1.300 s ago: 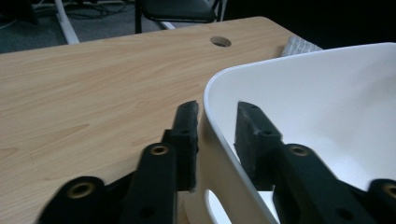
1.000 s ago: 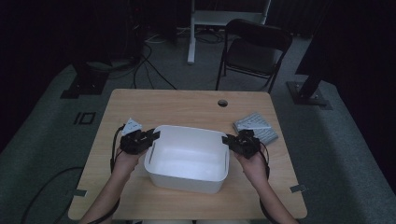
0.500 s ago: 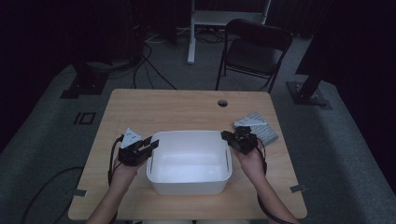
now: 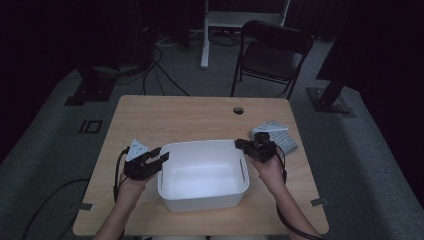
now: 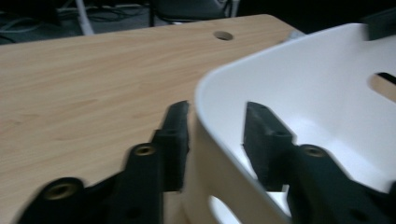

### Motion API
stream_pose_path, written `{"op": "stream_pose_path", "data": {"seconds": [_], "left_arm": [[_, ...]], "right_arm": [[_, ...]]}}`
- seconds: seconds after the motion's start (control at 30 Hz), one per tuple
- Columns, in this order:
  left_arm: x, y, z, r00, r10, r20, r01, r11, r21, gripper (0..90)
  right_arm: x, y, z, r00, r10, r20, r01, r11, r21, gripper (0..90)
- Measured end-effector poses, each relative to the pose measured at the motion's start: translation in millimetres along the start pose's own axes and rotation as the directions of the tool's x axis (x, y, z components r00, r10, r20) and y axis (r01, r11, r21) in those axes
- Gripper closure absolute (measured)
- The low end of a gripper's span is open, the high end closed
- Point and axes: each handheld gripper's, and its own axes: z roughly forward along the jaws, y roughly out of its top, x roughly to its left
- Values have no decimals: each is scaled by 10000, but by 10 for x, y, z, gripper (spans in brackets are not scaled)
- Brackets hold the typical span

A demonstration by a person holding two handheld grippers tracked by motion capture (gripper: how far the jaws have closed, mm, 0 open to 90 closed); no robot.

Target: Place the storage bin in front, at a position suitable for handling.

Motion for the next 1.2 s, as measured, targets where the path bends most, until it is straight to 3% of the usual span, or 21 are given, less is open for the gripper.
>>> {"op": "stream_pose_path", "data": {"seconds": [0.03,0.1,0.2,0.27,0.4,0.47,0.63,1.2], "left_arm": [[16,12,15,10000,-2,-2,2,10000,16,590],[49,33,42,9999,-23,167,23,10000,-16,576],[87,60,84,9995,-72,308,69,9999,95,578],[99,73,103,9995,-6,323,0,9998,181,607],[92,81,125,9991,184,383,-195,9994,287,658],[83,79,131,9987,217,458,-230,9993,285,696],[43,68,123,9994,234,248,-238,9996,156,768],[-36,-17,47,9987,8,-505,-25,9995,-329,767]], "right_arm": [[-5,-22,-29,9996,190,-191,-189,9998,37,709],[5,-56,-58,9992,330,-226,-331,9995,-10,693],[50,-99,-86,9997,61,250,-63,10000,67,645],[77,-124,-97,9988,-61,495,55,9999,115,670],[116,-149,-88,9989,-178,429,166,9994,290,713],[149,-143,-80,9972,-284,697,261,9991,346,729],[165,-106,-50,9939,-450,1002,419,9986,328,763],[123,96,170,9885,-598,1390,531,9973,515,828]]}}
